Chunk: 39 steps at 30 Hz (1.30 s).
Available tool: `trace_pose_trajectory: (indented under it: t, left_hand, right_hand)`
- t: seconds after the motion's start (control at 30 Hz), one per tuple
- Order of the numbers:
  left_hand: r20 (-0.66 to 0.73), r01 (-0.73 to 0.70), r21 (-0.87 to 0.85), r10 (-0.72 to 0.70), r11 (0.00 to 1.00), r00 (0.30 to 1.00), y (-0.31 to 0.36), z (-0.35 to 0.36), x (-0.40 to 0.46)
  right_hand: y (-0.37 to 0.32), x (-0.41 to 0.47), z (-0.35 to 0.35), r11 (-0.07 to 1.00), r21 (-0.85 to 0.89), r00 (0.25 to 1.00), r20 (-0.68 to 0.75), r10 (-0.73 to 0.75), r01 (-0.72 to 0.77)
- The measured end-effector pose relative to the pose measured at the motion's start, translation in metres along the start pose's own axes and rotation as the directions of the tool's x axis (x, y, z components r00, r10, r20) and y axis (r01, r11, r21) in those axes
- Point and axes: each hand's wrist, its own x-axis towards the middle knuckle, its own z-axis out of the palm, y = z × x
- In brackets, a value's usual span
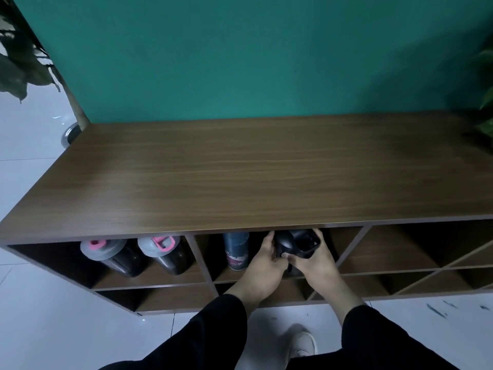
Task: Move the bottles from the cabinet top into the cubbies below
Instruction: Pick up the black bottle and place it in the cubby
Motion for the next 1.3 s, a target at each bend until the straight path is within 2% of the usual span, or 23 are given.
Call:
trace_pose_trajectory:
  t: [0.2, 0.33, 0.5, 0.6, 0.67, 0.73, 0.8, 0.87, 0.93, 1.07, 1.2, 1.3]
  left_hand:
    - [0.005, 0.038, -0.043, -0.038, 0.998, 0.999, 0.004, 0.015, 0.016]
    - [-0.014, 0.035, -0.052, -0.036, 0.998, 0.999, 0.004, 0.020, 0.025]
    - [-0.059, 0.069, -0.050, -0.072, 0.996, 0.996, -0.003, 0.026, 0.027]
    - [-0.074, 0.102, -0.043, -0.105, 0.994, 0.992, -0.009, 0.029, 0.025]
    - [-0.099, 0.120, -0.055, -0.125, 0.991, 0.987, -0.008, 0.032, 0.023]
    - [-0.116, 0.119, -0.070, -0.126, 0.990, 0.985, -0.008, 0.034, 0.020]
    - [-0.115, 0.135, -0.083, -0.144, 0.987, 0.983, -0.010, 0.037, 0.018]
    - [-0.104, 0.145, -0.090, -0.154, 0.985, 0.983, -0.012, 0.039, 0.017]
    - [-0.087, 0.136, -0.099, -0.145, 0.986, 0.986, -0.010, 0.040, 0.016]
    - [-0.067, 0.136, -0.119, -0.145, 0.984, 0.987, -0.005, 0.039, 0.024]
    - [-0.114, 0.160, -0.155, -0.178, 0.975, 0.977, -0.012, 0.039, 0.034]
    - [-0.094, 0.150, -0.169, -0.167, 0.974, 0.982, -0.017, 0.043, 0.037]
  right_hand:
    - [0.016, 0.022, -0.003, 0.995, 0.036, 0.995, 0.040, 0.093, -0.095]
    - [0.021, 0.028, -0.002, 0.989, 0.063, 0.991, 0.003, 0.134, -0.134]
    - [0.024, 0.025, 0.003, 0.992, -0.005, 0.992, 0.002, 0.128, -0.128]
    - [0.031, 0.024, 0.007, 0.991, 0.019, 0.988, 0.078, 0.131, -0.133]
    - [0.028, 0.022, 0.008, 0.982, 0.023, 0.976, 0.120, 0.183, -0.187]
    - [0.029, 0.023, 0.008, 0.977, -0.048, 0.971, 0.113, 0.211, -0.207]
    - [0.030, 0.022, 0.007, 0.982, -0.047, 0.974, 0.127, 0.186, -0.181]
    - [0.034, 0.022, 0.008, 0.987, -0.029, 0.981, 0.111, 0.161, -0.158]
    - [0.029, 0.018, 0.009, 0.979, -0.007, 0.970, 0.128, 0.205, -0.206]
    - [0.025, 0.010, 0.006, 0.962, -0.004, 0.961, 0.051, 0.272, -0.272]
    - [0.022, 0.006, -0.001, 0.954, -0.085, 0.953, 0.074, 0.293, -0.287]
    - [0.021, 0.004, -0.004, 0.942, -0.173, 0.947, 0.095, 0.307, -0.288]
